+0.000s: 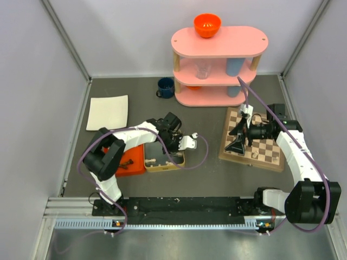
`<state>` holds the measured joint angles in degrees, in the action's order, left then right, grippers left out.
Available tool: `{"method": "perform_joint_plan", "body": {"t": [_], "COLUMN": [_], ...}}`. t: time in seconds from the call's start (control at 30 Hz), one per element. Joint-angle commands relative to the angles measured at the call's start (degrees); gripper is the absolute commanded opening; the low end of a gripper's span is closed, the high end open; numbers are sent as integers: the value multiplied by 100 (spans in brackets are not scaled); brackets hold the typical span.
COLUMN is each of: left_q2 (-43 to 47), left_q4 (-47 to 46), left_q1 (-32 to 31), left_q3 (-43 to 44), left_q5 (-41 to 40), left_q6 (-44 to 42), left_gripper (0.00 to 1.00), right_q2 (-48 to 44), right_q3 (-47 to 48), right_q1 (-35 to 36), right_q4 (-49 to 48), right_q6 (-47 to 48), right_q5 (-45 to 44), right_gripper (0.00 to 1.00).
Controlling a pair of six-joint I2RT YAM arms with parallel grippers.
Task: Set up the chess pieces on the board
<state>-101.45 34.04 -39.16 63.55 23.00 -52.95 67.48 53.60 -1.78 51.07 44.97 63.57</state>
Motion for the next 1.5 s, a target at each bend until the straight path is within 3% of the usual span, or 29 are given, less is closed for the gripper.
{"method": "perform_joint_plan", "body": {"t": [0.0,0.2,0.47,0.7,0.8,0.83,0.93,1.03,1.33,1.47], "left_q2": [107,722,1742,2629,2989,3086,3403,3509,3351,3281], "left_q4": [-292,-468,-548,-697,-1204,-1390,-2487,-3157,-3615,-3711], "left_q1": [4,83,277,347,339,339,330,304,5,-101], "left_q3": [0,-299,-686,-800,-966,-1037,-1441,-1696,-1732,-1749], "left_q5": [-331,-534,-70,904,1554,1706,2224,2366,2393,2314], "left_q6": [126,557,1478,2850,3693,3921,4897,5741,6209,6270], "left_gripper": [0,0,0,0,0,0,0,0,0,0], "right_q2": [-156,-121,-42,238,563,677,1038,1214,1548,1706], "right_q3": [-17,-34,-34,579,992,1072,1389,1556,1715,1846], "right_q1": [-42,-42,142,1336,1645,1768,1988,2356,3192,3307], "right_q4": [0,17,61,52,-280,-482,-835,-906,-1029,-1046], "right_q6": [144,187,407,311,-679,-1535,-2656,-3290,-3855,-3917], "right_q5": [226,244,375,270,217,252,261,-28,-565,-565], "right_gripper": [99,99,99,98,97,95,91,87,83,67]}}
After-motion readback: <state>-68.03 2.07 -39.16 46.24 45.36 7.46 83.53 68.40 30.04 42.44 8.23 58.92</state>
